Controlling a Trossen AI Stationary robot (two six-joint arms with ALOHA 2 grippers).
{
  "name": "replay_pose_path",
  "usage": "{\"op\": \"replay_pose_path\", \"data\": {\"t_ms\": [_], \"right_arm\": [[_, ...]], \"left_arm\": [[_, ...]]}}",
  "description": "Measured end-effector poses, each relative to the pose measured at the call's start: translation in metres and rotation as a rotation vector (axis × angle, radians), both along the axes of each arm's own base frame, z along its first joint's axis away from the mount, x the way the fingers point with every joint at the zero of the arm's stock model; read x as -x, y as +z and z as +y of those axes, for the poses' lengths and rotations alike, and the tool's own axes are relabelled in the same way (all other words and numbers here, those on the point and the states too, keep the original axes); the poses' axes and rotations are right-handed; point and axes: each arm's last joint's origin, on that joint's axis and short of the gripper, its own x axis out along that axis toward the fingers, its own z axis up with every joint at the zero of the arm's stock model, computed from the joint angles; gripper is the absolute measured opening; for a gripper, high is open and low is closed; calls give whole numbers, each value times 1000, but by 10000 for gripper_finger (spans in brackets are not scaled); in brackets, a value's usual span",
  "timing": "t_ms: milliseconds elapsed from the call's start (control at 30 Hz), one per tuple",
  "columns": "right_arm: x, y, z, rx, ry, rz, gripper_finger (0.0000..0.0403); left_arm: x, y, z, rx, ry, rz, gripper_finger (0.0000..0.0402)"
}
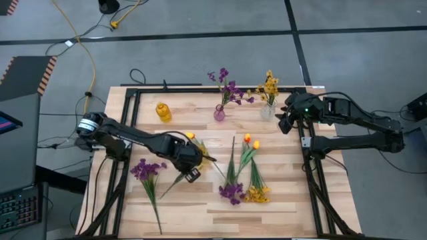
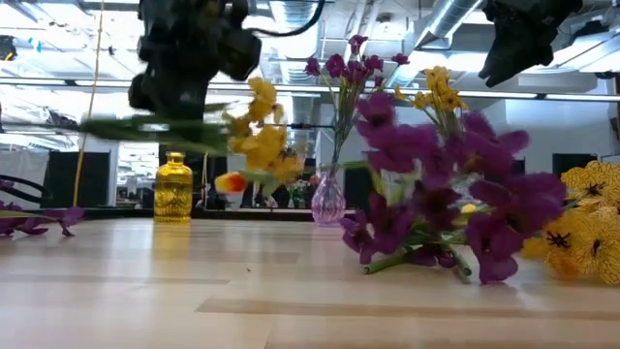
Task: Sort flowers into vase by color
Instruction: Put the left yellow flowers into the transparent vase
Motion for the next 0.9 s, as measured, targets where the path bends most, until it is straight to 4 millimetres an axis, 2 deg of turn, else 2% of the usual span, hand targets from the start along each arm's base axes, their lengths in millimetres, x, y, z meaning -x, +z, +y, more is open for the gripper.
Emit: {"op": "replay_pose_path", "data": {"t_ms": [200,367,633,900], "right_arm": [[0,0,0,-9,8,-2,218],[-2,1,1,-33,39,-27,218],[-8,6,5,-60,180,-99,218],[-19,15,19,3,364,-194,218]], "left_arm": [[-1,32,8,30,-81,40,12],[-9,57,14,-34,-161,-51,12],[-41,85,29,-368,-238,-431,12],[-66,114,46,-528,-250,-795,12]]}}
